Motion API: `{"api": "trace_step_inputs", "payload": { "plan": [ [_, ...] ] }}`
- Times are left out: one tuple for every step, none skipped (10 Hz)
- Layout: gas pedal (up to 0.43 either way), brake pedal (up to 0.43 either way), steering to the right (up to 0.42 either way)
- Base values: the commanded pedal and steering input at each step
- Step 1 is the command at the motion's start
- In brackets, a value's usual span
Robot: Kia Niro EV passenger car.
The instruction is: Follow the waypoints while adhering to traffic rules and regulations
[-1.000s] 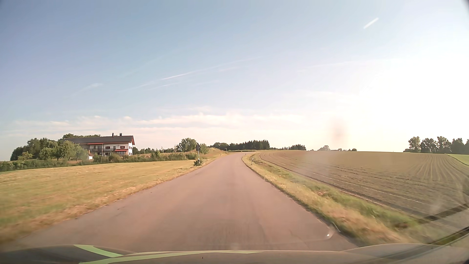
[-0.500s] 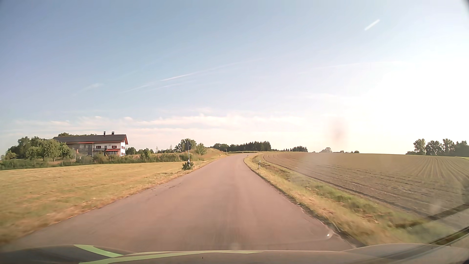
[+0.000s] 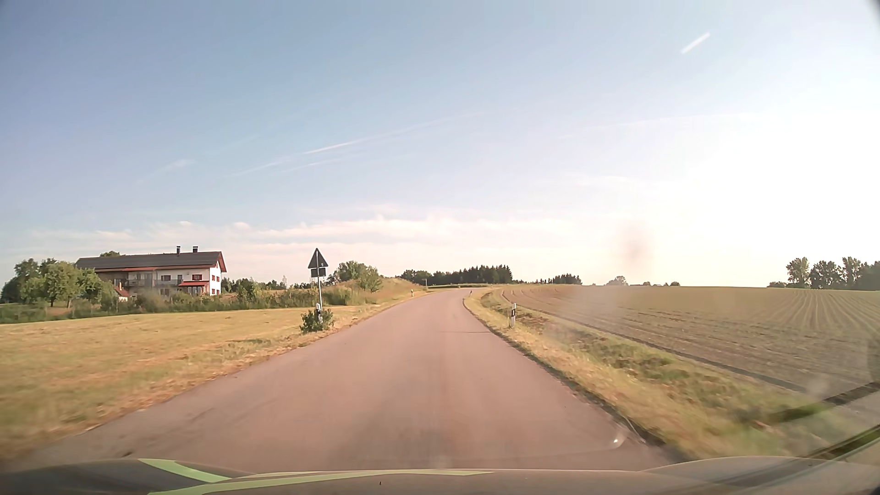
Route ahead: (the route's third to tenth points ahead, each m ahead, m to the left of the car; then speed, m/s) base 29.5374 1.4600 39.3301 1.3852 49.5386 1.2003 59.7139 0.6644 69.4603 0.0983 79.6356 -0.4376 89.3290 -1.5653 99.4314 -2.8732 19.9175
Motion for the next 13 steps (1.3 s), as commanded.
{"api": "trace_step_inputs", "payload": {
  "plan": [
    [0.209,0.000,-0.004],
    [0.209,0.000,-0.003],
    [0.209,0.000,-0.002],
    [0.209,0.000,-0.001],
    [0.209,0.000,-0.001],
    [0.209,0.000,-0.001],
    [0.209,0.000,-0.001],
    [0.209,0.000,-0.001],
    [0.209,0.000,-0.001],
    [0.209,0.000,0.000],
    [0.209,0.000,0.000],
    [0.209,0.000,0.001],
    [0.209,0.000,0.001]
  ]
}}
